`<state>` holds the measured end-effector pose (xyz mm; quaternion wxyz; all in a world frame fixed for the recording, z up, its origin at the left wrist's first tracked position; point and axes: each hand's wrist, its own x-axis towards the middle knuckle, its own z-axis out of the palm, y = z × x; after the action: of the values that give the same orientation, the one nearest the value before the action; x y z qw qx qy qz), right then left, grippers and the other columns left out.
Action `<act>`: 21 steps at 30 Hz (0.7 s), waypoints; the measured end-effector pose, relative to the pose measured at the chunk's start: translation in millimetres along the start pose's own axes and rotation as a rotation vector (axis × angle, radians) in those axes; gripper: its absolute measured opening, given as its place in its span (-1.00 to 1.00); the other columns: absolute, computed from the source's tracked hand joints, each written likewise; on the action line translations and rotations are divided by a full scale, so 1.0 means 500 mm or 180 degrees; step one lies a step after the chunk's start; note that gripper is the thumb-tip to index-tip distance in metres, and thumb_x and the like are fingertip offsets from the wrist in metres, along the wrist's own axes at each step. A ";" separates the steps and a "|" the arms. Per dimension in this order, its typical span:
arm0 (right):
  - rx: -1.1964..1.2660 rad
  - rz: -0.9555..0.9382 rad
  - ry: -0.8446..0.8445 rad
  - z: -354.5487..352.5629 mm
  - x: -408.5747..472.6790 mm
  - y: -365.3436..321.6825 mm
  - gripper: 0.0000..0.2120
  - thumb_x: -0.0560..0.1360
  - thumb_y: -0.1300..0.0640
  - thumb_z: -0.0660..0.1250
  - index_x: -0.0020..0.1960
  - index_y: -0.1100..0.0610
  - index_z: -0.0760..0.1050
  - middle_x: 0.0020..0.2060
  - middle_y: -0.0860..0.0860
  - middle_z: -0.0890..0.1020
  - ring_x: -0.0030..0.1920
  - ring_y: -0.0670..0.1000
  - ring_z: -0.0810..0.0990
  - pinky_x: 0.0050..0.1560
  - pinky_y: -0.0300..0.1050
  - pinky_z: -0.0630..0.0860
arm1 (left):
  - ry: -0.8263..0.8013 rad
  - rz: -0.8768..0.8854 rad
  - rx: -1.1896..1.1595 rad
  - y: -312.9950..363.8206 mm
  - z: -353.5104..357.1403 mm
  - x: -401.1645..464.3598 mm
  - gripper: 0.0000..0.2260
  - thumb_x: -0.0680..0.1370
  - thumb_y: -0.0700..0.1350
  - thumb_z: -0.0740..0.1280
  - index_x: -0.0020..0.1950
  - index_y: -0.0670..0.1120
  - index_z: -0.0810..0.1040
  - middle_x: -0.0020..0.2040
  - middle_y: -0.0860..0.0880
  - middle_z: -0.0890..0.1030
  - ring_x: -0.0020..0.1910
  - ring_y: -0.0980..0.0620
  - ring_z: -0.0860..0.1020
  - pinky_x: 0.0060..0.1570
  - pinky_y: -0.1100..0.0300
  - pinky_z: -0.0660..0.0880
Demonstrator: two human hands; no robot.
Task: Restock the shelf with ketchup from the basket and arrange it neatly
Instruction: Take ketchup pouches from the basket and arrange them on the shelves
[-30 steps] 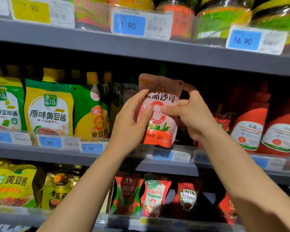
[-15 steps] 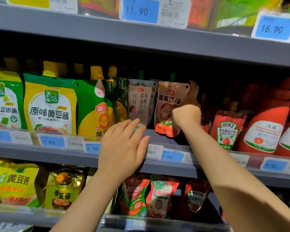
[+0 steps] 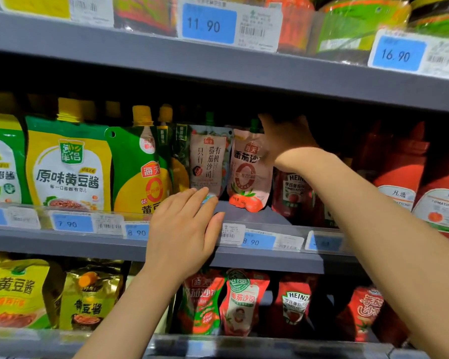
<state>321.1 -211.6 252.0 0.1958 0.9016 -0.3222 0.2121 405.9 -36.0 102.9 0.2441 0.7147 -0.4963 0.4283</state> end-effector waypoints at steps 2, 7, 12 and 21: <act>0.0538 -0.0265 -0.0078 -0.001 0.009 0.014 -0.41 0.41 0.14 0.45 0.35 0.11 0.26 0.19 0.10 0.50 0.21 0.16 0.47 0.19 0.00 0.42 | -0.0008 0.0015 0.0006 0.000 0.000 0.001 -0.61 0.62 0.04 0.09 0.09 -0.12 0.65 0.14 -0.10 0.64 0.13 -0.13 0.59 0.11 0.04 0.39; 0.1129 -0.0362 -0.0191 0.014 0.048 0.035 -0.67 0.46 0.16 0.40 0.17 0.13 0.39 0.03 0.06 0.52 0.06 0.09 0.52 -0.08 -0.12 0.43 | 0.0057 0.0040 0.0008 0.002 0.000 0.001 -0.63 0.60 0.03 0.12 0.10 -0.13 0.65 0.14 -0.10 0.64 0.13 -0.13 0.59 0.10 0.02 0.41; 0.0863 -0.0326 -0.0132 0.033 0.069 0.046 -0.65 0.45 0.13 0.42 0.18 0.11 0.39 0.03 0.05 0.53 -0.06 0.03 0.47 -0.12 -0.12 0.40 | 0.0096 0.0033 -0.0022 0.002 -0.001 0.001 -0.63 0.59 0.03 0.13 0.13 -0.12 0.64 0.15 -0.10 0.64 0.13 -0.13 0.59 0.09 0.02 0.42; 0.0727 -0.0285 -0.0282 -0.004 0.002 0.085 -0.50 0.51 -0.06 0.33 0.38 0.04 0.30 0.30 0.06 0.46 0.24 0.14 0.47 0.07 -0.09 0.40 | -0.0301 -0.0066 -0.0042 0.004 -0.009 -0.001 -0.54 0.60 0.16 0.09 0.16 -0.11 0.62 0.18 -0.08 0.63 0.16 -0.12 0.57 0.09 -0.01 0.40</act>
<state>292.9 -241.7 263.3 0.0867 0.9400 -0.2637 0.1984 402.3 -33.0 104.4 0.2295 0.7375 -0.5027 0.3882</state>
